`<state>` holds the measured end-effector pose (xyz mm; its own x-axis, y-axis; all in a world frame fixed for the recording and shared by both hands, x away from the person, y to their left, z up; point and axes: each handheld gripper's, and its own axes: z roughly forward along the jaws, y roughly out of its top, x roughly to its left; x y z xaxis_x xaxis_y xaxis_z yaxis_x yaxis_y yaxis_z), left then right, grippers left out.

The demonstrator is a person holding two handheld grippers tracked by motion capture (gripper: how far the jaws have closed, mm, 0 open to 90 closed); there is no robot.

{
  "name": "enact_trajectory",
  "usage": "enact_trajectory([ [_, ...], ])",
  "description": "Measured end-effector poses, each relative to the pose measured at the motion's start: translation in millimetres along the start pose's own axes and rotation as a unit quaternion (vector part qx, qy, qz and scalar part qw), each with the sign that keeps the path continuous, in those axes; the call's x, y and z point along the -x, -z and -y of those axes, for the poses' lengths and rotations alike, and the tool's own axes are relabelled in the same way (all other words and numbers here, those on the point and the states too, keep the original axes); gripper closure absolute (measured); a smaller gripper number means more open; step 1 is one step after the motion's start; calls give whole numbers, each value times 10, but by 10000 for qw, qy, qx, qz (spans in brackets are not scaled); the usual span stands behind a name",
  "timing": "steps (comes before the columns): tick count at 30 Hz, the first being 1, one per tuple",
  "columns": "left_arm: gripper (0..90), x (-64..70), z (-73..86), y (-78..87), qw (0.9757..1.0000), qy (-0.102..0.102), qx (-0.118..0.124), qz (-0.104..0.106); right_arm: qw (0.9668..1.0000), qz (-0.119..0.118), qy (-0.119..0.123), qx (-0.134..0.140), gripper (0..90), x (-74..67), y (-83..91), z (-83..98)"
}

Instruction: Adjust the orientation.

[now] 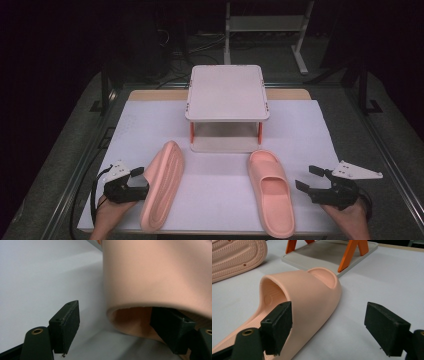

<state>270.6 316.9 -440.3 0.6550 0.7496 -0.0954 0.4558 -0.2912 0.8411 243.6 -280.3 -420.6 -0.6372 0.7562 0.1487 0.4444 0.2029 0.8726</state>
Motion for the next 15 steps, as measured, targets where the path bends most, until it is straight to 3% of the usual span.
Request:
enact_trajectory([
  [9,232,51,-40,-21,10000,-22,67,62,10000,-17,13,8,219,-9,0,-7],
  [15,244,127,-93,-41,9998,-140,125,112,10000,-18,35,30,219,-17,1,-13],
])
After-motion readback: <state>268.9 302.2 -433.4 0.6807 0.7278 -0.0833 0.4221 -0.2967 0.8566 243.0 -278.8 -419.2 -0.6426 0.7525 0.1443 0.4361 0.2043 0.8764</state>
